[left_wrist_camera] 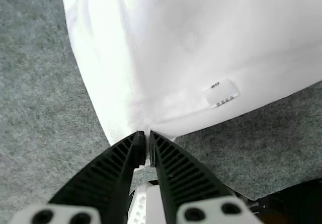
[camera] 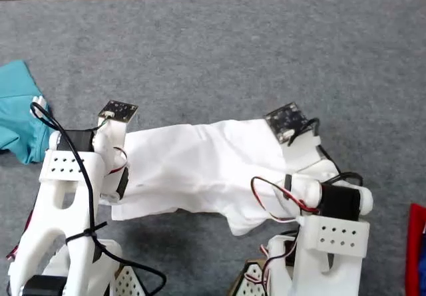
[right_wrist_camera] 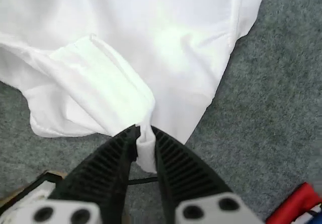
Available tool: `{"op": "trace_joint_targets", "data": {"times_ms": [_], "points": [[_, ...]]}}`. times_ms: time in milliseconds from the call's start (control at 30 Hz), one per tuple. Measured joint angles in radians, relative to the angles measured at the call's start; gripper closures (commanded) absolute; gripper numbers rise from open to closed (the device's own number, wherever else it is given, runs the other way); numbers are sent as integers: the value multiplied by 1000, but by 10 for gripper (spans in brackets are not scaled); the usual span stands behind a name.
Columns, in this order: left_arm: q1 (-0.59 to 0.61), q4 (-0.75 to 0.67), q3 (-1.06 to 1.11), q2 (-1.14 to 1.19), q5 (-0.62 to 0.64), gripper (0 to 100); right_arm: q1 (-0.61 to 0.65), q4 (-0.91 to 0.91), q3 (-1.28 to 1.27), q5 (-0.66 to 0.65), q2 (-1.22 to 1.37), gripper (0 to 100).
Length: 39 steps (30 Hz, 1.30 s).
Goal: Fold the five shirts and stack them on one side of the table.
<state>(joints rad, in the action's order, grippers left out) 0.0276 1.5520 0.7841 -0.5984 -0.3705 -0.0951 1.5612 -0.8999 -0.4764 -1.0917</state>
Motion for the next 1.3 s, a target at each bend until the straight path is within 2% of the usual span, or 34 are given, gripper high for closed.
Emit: {"op": "trace_joint_targets", "data": {"times_ms": [100,300,400,600,700,800,933,1033,1167,1300], "points": [[2,5,0,0,8,753,0,0,0,-95,0,974],[2,5,0,0,83,750,0,48,0,-206,0,762],[2,5,0,0,94,750,0,75,0,-267,0,685],[2,92,-100,0,100,753,0,94,66,-304,0,666],[2,140,-235,0,98,838,0,94,163,-299,0,670],[2,167,-399,0,98,971,0,58,242,-216,0,756],[-14,172,-572,5,100,977,0,-72,270,-63,0,981],[-40,150,-609,44,114,980,5,-222,267,81,0,975],[-51,32,-605,161,210,980,74,-454,164,153,41,993],[-64,-97,-563,334,272,980,132,-624,80,247,203,994]]}}
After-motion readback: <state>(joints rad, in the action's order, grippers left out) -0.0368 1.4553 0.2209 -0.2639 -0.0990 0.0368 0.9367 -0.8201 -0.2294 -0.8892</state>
